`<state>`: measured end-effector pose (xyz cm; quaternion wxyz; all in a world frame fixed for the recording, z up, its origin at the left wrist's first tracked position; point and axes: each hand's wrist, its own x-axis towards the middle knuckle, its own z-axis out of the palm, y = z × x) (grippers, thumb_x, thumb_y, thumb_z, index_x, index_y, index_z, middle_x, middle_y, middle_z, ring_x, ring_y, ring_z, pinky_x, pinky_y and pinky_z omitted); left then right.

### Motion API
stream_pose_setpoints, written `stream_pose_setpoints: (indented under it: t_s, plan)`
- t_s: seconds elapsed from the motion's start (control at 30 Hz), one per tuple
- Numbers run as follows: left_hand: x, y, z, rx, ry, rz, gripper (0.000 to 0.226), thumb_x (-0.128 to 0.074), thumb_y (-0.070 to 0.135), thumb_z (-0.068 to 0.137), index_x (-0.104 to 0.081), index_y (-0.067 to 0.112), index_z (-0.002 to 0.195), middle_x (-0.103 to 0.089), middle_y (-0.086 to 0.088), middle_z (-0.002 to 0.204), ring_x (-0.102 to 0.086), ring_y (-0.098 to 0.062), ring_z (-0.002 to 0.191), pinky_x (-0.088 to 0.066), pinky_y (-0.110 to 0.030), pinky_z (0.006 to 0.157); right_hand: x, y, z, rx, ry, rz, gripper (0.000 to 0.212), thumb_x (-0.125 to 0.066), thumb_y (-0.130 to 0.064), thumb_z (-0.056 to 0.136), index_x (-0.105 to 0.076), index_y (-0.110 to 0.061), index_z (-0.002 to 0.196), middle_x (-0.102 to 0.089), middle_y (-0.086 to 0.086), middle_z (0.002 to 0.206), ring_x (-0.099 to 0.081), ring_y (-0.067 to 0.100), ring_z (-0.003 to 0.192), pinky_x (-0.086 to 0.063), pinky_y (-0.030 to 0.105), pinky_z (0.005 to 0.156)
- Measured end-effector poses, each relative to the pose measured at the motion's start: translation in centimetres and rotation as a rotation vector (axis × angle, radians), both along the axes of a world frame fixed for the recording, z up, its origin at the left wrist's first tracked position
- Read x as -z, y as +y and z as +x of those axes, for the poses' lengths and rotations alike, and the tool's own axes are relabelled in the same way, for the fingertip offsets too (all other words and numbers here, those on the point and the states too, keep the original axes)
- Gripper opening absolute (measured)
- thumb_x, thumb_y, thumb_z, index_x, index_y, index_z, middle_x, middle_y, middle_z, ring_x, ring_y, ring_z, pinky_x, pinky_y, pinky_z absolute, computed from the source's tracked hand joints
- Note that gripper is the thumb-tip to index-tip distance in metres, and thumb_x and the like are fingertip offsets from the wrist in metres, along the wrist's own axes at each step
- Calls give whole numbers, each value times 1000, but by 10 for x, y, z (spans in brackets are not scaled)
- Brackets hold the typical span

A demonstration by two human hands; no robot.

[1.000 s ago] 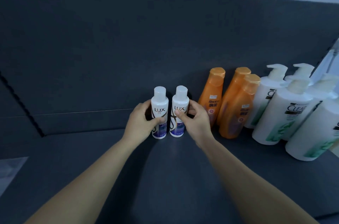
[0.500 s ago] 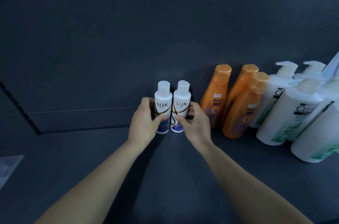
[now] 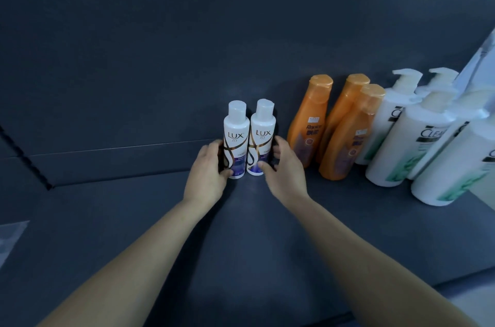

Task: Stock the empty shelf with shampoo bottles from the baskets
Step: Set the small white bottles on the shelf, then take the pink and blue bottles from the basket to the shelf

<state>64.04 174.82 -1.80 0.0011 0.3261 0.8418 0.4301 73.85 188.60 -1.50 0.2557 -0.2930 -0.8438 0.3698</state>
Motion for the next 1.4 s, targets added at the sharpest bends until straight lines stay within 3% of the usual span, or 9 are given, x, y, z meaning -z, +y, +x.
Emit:
stream_pose_setpoints:
  t_s: [0.17,0.43,0.63,0.9,1.4]
  plan:
    - [5,-4,13,63,24,-164,55,-71,10,80,-45,14,128,-48,-6,114,-53,-25,105,-40,-27,82,1,-11,32,0,-236,119,65,-65,-28,92,-35,-18,149,-47,1,145,-41,19,135,-36,33,108]
    - [8,-15,43,96,92,-455,45,-61,25,90,-44,4,126,-43,-13,127,-42,-31,122,-41,-38,98,4,-25,99,1,-498,253,62,-62,-38,92,-39,-15,145,-45,5,144,-35,25,136,-35,36,109]
    - [-5,-3,98,252,314,-559,36,-55,21,94,-46,3,123,-46,-14,126,-42,-30,120,-44,-38,93,-11,-31,174,91,-547,315,61,-60,-41,93,-40,-16,144,-46,6,143,-36,27,136,-37,40,110]
    - [-25,25,236,518,566,-535,51,-54,31,95,-39,6,137,-43,-11,138,-33,-28,134,-36,-37,103,-31,-50,328,331,-622,324,51,-61,-40,90,-50,-14,133,-53,9,133,-43,30,130,-40,39,105]
    - [-3,41,500,1113,766,-446,43,-59,34,91,-46,12,125,-51,-7,126,-47,-25,116,-42,-34,89,4,-143,604,853,-842,25,49,-58,-40,93,-48,-17,134,-50,6,135,-43,28,126,-42,39,99]
